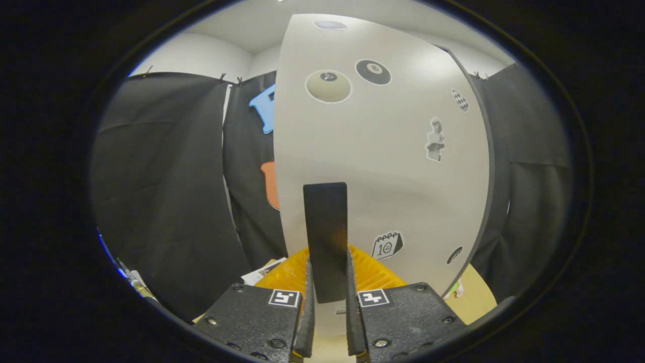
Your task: Open the shoe cabinet door, grab the shoes and put them into the shoe cabinet, then close the shoe cabinet door.
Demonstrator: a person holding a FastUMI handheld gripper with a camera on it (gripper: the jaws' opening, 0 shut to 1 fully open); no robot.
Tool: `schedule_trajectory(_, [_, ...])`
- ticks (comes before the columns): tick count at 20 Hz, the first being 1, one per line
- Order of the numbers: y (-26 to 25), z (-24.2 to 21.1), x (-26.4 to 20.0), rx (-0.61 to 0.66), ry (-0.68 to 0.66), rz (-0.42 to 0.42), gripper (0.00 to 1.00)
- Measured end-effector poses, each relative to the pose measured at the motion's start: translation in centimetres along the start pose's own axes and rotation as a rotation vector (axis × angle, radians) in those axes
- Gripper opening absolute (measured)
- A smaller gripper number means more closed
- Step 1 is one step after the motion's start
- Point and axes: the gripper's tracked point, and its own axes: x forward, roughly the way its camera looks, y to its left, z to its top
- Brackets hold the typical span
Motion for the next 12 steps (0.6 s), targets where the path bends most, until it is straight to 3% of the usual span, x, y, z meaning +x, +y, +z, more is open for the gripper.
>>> schedule_trajectory(12, [-2.9,-0.9,-4.5,0.006,-0.006,0.062,0.29])
